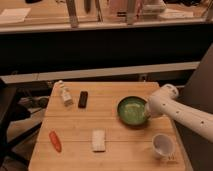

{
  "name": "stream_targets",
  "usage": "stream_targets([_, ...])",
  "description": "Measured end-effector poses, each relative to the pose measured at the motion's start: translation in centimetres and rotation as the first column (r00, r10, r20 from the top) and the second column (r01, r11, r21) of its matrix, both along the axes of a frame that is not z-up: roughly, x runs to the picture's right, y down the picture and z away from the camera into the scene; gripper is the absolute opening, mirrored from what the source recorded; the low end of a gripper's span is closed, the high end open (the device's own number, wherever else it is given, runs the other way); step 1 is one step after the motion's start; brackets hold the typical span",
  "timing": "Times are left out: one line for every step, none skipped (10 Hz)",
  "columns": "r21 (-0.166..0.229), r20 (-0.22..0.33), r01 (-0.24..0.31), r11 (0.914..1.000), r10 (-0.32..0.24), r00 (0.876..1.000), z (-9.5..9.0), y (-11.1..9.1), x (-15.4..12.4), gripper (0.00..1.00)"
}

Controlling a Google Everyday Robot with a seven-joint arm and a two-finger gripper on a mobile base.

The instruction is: Drag the ceramic bowl in a circle

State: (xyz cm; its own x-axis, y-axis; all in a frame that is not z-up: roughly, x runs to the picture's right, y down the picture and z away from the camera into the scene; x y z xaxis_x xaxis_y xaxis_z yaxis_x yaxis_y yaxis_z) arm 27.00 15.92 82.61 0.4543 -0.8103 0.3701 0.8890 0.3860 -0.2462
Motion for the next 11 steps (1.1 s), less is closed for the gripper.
stream_targets([0.0, 0.014, 0.021, 0.9998, -0.021, 1.0, -0.6, 0.6, -0.9, 0.01])
stream_targets([0.0, 0.024, 0.038, 0.9993, -0.038, 0.999, -1.1, 1.1, -1.7, 0.01])
stream_targets([-0.001, 0.034, 0.05, 0.9987, -0.05, 0.998, -1.5, 1.5, -2.3, 0.01])
stream_targets([-0.002, 0.045, 0.065, 0.9979, -0.065, 0.997, -1.9, 1.8, -3.0, 0.01])
stream_targets([-0.002, 0.052, 0.077, 0.997, -0.077, 0.996, -1.9, 1.8, -3.3, 0.01])
stream_targets([-0.002, 0.062, 0.091, 0.9959, -0.09, 0.994, -2.0, 1.8, -4.0, 0.01])
stream_targets([0.0, 0.076, 0.112, 0.9937, -0.111, 0.991, -2.1, 1.8, -5.1, 0.01])
stream_targets([0.002, 0.094, 0.138, 0.9905, -0.137, 0.986, -2.3, 1.8, -6.5, 0.01])
stream_targets([0.006, 0.103, 0.15, 0.9886, -0.15, 0.983, -2.4, 1.9, -7.0, 0.01])
stream_targets([0.006, 0.105, 0.158, 0.9874, -0.158, 0.982, -2.4, 2.0, -7.0, 0.01])
stream_targets([0.007, 0.113, 0.174, 0.9847, -0.174, 0.978, -2.3, 2.0, -7.0, 0.01])
